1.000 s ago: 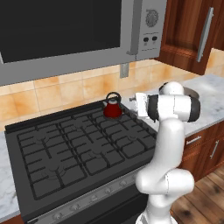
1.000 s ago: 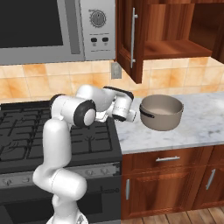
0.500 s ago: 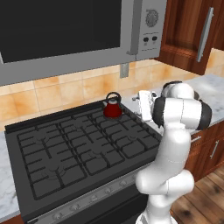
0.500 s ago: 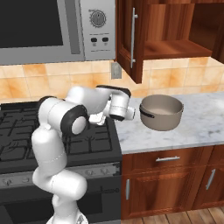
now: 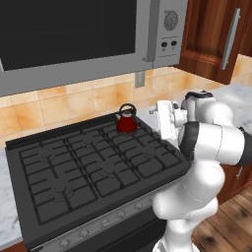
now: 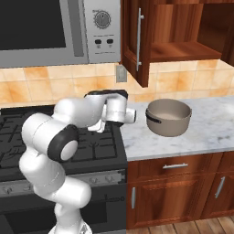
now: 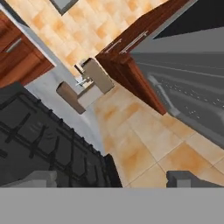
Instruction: Pick the kettle from the cabinet and place it on a stove burner. Then pick the pot from the counter and place it on another stove burner. Finally, turn both burners on.
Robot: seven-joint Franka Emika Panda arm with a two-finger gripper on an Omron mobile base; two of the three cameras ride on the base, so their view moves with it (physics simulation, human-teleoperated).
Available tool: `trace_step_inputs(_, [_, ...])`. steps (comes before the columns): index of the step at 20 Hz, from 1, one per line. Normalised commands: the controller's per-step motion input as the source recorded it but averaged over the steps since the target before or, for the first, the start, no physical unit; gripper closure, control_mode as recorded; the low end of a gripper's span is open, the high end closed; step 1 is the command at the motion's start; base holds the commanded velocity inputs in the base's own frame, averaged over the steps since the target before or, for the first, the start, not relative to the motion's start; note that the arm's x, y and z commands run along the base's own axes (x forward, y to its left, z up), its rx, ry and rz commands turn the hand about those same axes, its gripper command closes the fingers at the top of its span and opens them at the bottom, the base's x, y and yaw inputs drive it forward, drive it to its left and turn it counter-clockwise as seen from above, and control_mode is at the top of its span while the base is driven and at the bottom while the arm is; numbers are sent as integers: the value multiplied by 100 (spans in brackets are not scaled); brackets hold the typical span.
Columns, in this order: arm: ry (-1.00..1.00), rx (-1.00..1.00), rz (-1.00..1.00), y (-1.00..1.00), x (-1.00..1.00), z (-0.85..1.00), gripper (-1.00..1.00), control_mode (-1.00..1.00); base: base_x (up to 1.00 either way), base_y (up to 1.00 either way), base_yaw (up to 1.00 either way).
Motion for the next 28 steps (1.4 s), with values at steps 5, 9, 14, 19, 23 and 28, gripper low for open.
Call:
trace_step_inputs(5, [-23, -11, -5, 12, -50, 14, -100, -100, 0, 0, 0])
trace_step_inputs(9, [-24, -12, -6, 6, -55, 11, -100, -100, 0, 0, 0])
trace_step_inputs(14, [-25, -11, -7, 6, -56, 13, -100, -100, 0, 0, 0])
trace_step_inputs(19, [-24, -11, -8, 10, -56, 24, -100, -100, 0, 0, 0])
trace_step_inputs(23, [-19, -7, -5, 9, -35, 25, -100, -100, 0, 0, 0])
trace_step_inputs(28, [-1, 0, 0, 0, -4, 0, -100, -100, 0, 0, 0])
